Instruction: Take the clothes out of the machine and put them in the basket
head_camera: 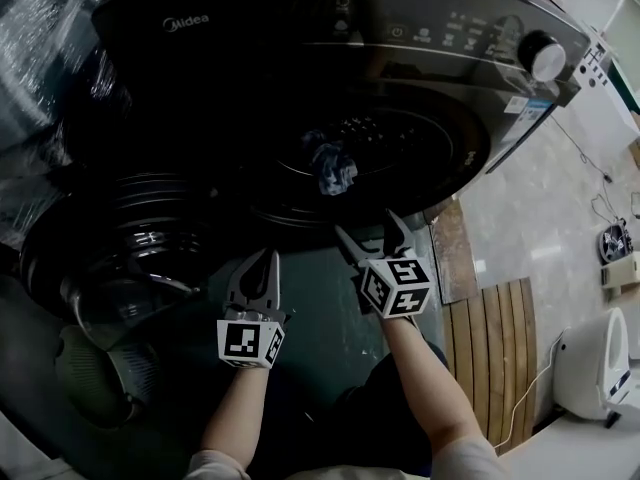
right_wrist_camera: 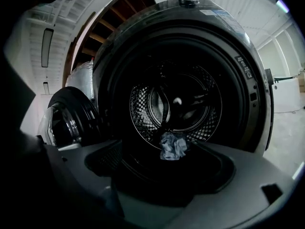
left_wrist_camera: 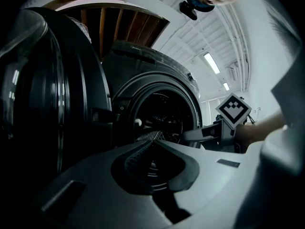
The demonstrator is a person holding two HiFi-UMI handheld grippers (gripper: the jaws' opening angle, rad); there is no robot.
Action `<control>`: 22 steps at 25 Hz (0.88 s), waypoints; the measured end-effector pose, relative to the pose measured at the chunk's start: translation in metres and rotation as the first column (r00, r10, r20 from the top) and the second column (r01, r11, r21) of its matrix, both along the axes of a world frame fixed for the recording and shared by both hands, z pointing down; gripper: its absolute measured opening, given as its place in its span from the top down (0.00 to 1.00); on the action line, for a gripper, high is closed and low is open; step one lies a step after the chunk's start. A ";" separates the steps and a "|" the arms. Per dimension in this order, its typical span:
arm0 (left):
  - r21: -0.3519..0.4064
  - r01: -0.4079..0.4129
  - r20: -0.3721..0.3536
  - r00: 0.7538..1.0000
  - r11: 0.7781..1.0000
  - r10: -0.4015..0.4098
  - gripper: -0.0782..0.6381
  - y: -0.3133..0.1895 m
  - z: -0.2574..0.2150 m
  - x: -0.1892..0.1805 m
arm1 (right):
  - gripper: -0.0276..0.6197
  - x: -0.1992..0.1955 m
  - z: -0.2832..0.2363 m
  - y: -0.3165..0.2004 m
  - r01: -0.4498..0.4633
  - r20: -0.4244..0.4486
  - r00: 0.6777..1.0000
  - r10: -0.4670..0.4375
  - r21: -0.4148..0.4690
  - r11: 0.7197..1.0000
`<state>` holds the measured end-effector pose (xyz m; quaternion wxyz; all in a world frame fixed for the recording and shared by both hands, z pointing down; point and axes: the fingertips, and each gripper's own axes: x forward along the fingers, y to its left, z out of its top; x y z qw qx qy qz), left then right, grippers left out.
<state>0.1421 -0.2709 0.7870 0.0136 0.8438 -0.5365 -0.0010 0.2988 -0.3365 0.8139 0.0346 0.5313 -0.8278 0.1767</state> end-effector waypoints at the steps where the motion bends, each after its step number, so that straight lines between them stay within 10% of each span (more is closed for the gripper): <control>1: 0.001 -0.004 0.010 1.000 1.000 0.004 0.86 0.000 0.002 0.001 | 0.28 0.000 0.002 -0.001 -0.003 -0.004 1.000 0.003 -0.002 1.000; 22: -0.048 -0.007 -0.009 1.000 0.999 0.006 0.86 -0.007 0.025 0.000 | 0.26 -0.020 0.045 -0.019 0.038 -0.088 0.995 -0.045 -0.088 0.995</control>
